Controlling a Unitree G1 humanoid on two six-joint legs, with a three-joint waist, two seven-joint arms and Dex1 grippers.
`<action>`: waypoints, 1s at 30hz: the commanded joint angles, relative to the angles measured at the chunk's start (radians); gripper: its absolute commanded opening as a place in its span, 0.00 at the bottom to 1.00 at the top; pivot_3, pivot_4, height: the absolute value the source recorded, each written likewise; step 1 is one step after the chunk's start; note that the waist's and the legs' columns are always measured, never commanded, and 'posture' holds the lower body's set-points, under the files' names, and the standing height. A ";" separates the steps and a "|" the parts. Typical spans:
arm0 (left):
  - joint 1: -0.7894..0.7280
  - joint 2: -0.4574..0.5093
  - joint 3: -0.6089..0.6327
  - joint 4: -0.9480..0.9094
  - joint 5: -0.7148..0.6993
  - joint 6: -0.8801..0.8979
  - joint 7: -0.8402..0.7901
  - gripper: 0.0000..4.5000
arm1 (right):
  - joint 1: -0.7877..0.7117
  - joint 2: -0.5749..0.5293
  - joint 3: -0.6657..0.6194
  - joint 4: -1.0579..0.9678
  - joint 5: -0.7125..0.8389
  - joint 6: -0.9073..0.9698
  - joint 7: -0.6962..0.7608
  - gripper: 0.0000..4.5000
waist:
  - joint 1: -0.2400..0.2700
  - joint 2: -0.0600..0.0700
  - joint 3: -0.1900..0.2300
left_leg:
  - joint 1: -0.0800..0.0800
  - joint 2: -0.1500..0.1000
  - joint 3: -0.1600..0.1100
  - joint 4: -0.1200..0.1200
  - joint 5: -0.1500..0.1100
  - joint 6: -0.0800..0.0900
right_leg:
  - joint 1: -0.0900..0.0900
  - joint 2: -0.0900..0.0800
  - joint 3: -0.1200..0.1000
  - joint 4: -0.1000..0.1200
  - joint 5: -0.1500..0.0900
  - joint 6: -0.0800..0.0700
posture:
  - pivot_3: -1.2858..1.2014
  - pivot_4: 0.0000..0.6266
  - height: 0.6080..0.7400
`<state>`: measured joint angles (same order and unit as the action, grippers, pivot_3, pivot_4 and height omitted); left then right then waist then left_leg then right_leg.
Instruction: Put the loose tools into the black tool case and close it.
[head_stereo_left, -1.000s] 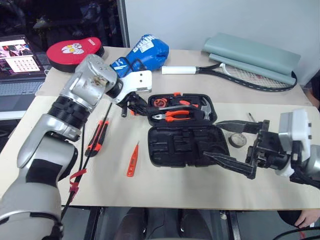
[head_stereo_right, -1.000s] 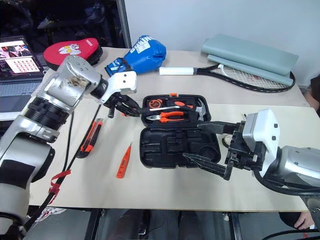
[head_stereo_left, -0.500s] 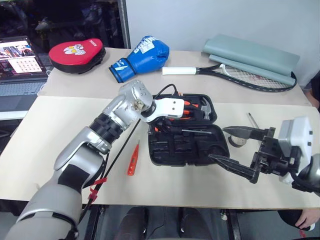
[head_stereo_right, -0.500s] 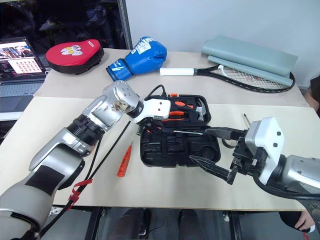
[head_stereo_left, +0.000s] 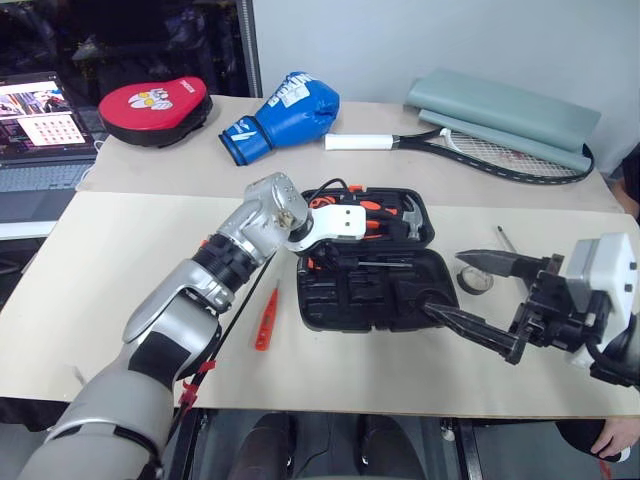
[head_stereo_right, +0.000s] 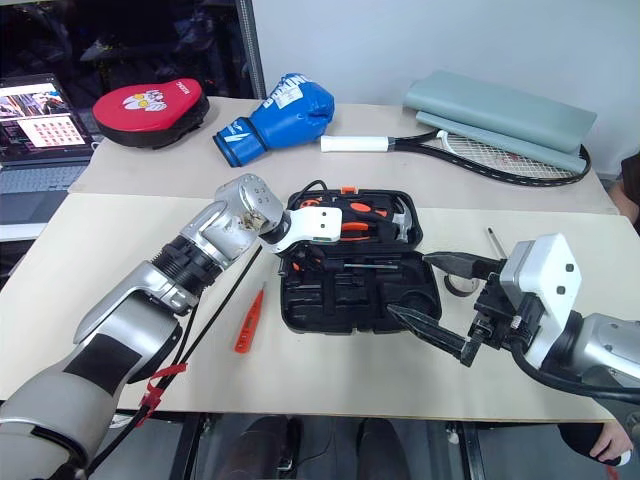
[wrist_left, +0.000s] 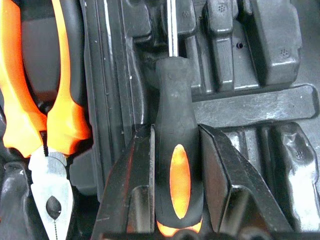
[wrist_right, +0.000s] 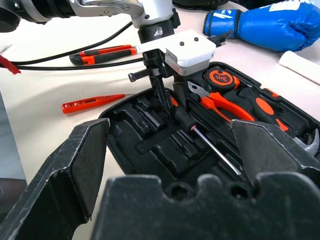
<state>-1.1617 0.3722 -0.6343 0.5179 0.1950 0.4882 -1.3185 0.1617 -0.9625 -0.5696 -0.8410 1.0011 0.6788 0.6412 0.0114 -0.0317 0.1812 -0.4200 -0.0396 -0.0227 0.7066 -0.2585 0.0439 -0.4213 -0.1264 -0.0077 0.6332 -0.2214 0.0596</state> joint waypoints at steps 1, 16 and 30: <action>-0.005 -0.005 0.027 -0.022 0.016 0.011 0.026 0.18 | -0.016 0.002 -0.017 -0.013 -0.003 -0.017 -0.007 1.00 | 0.000 0.000 0.000 | 0.000 0.000 0.000 0.000 0.000 0.000 | 0.000 0.000 0.000 0.000 0.000 0.000 | 0.52 0.24 0.97; -0.055 0.024 0.107 -0.173 -0.081 0.090 -0.076 0.78 | 0.000 0.015 -0.016 -0.020 -0.008 -0.018 0.010 1.00 | 0.000 0.000 0.000 | 0.000 0.000 0.000 0.007 0.000 0.000 | 0.000 0.000 0.001 0.008 0.000 0.000 | 0.52 0.24 0.97; -0.053 -0.059 0.039 0.066 0.026 -0.231 0.019 0.01 | 0.018 0.024 -0.024 -0.027 -0.016 -0.022 0.011 1.00 | 0.002 0.000 0.000 | 0.001 0.000 0.001 0.007 0.000 0.000 | 0.000 0.000 0.002 0.009 0.000 0.000 | 0.52 0.24 0.97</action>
<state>-1.1968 0.3269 -0.6027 0.5668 0.2056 0.2888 -1.3168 0.1781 -0.9453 -0.5637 -0.8420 0.9852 0.6785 0.6521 0.0131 -0.0318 0.1813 -0.4187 -0.0396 -0.0219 0.7138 -0.2586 0.0440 -0.4209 -0.1264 -0.0052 0.6418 -0.2215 0.0597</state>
